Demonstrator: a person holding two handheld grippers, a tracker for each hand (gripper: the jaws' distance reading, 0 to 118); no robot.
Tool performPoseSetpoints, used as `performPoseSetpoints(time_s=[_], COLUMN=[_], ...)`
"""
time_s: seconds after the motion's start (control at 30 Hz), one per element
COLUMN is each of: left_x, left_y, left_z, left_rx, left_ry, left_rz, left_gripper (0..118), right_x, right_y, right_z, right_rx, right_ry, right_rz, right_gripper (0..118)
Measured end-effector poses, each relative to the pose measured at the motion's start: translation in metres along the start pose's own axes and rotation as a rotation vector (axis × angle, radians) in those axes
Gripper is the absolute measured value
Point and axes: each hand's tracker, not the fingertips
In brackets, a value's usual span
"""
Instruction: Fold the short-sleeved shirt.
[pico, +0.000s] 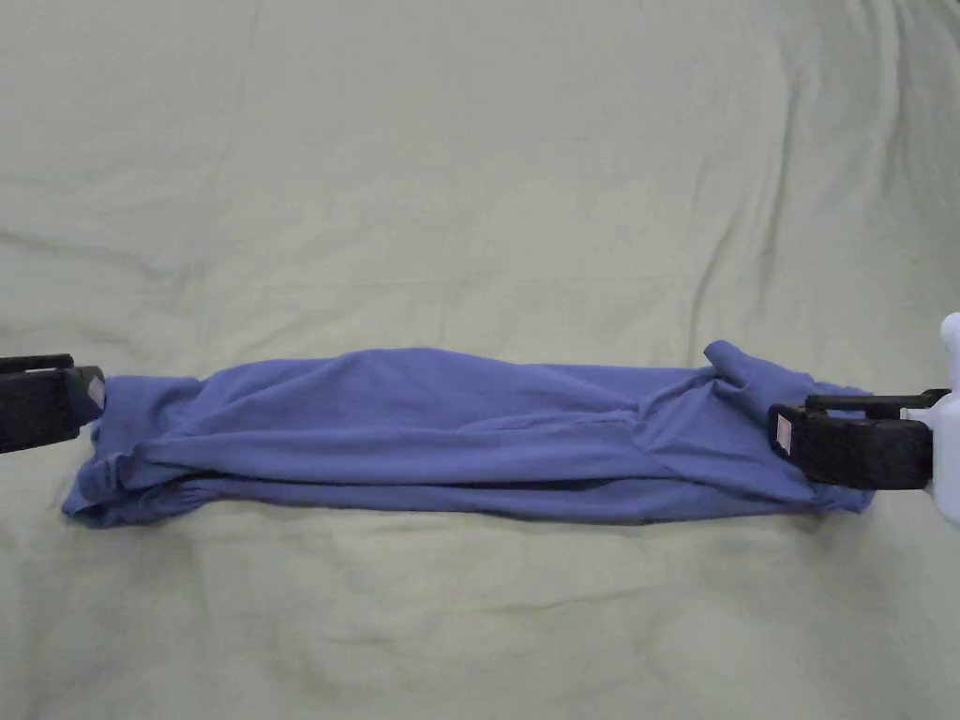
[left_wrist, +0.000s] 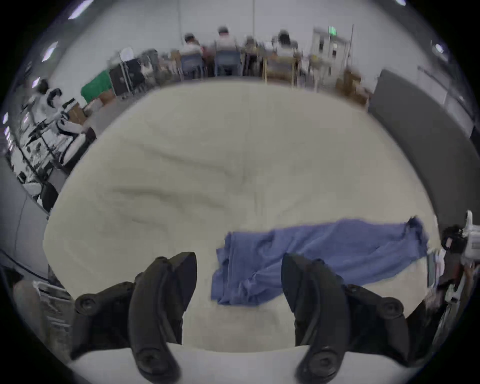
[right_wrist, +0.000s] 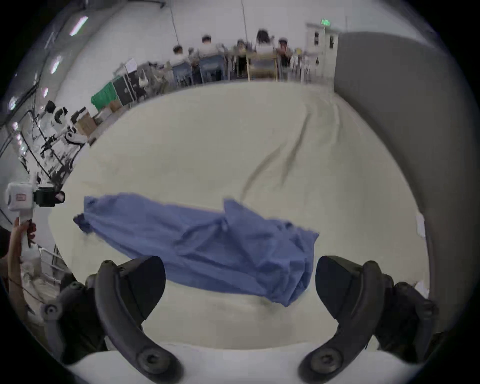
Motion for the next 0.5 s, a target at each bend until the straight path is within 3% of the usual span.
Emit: performPoseSetpoints(time_s=[0.07,0.1,0.13,0.17,0.2,0.23,0.3,0.4,0.43,0.5], left_x=[0.007,0.012,0.018,0.024,0.028,0.034,0.041,0.036,0.030,0.020], left_y=[-0.004,-0.008,-0.014,-0.012,-0.010,-0.016,-0.015,-0.016,-0.016,-0.016], left_z=[0.035,0.048,0.061,0.067,0.066,0.064,0.046,0.015,-0.003,-0.046], left_rx=[0.173,0.237,0.254,0.228,0.212,0.208,0.092,0.091,0.083,-0.004], left_ry=[-0.029,-0.038,-0.090,-0.125,-0.126,-0.059,-0.063,-0.003,0.016,0.021], left_rz=[0.022,-0.003,-0.036,-0.047,-0.042,-0.063,-0.142,-0.140,-0.126,-0.062], left_gripper=[79,77,58,10,0,0,0,1,17,73], right_x=[-0.015,-0.021,-0.027,-0.033,-0.037,-0.040,-0.041,-0.036,-0.035,-0.034], right_y=[0.004,0.004,0.004,0.004,0.005,0.003,0.005,0.003,0.004,0.004], right_z=[0.017,0.023,0.029,0.034,0.034,0.035,0.034,0.037,0.037,0.037], right_rx=[0.058,0.084,0.101,0.103,0.097,0.126,0.098,0.127,0.118,0.114], right_ry=[0.008,0.005,-0.005,-0.018,-0.045,-0.119,-0.075,-0.006,0.008,0.010], right_rz=[-0.009,0.003,0.020,0.040,0.067,0.100,0.084,0.028,0.015,0.019], right_gripper=[118,108,81,29,2,2,2,2,2,2])
